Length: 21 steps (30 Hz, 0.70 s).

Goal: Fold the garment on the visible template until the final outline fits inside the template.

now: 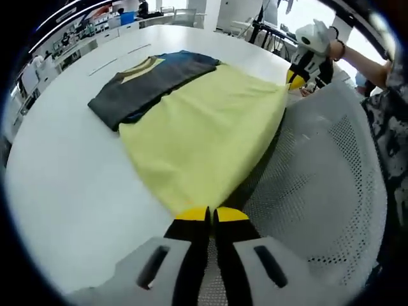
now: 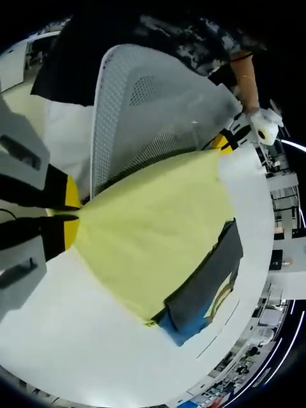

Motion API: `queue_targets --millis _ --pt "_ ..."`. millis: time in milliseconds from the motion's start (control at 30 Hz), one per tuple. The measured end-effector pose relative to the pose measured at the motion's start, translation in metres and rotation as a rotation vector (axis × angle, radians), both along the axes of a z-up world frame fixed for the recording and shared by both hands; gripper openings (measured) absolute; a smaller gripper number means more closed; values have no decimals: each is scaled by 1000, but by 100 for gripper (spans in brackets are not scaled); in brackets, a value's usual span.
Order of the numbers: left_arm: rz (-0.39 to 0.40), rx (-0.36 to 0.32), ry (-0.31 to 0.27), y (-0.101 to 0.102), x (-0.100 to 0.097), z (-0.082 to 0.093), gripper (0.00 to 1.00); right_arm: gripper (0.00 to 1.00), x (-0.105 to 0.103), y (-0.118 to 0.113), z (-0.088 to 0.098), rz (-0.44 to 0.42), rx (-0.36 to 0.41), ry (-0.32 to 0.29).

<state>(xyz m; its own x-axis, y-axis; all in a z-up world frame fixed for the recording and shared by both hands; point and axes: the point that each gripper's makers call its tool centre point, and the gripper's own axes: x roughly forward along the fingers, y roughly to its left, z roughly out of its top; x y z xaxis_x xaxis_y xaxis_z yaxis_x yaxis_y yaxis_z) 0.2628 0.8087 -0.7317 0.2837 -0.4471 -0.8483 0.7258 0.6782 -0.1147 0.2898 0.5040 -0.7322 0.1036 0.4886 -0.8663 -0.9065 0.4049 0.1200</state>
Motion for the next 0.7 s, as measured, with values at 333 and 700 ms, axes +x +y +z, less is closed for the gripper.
queue_targets --millis 333,700 --pt "25 50 -149 4 53 38 0 0 50 4 29 -89 32 -117" --pt "60 55 -250 9 102 67 0 0 98 9 55 -117 39 -219"
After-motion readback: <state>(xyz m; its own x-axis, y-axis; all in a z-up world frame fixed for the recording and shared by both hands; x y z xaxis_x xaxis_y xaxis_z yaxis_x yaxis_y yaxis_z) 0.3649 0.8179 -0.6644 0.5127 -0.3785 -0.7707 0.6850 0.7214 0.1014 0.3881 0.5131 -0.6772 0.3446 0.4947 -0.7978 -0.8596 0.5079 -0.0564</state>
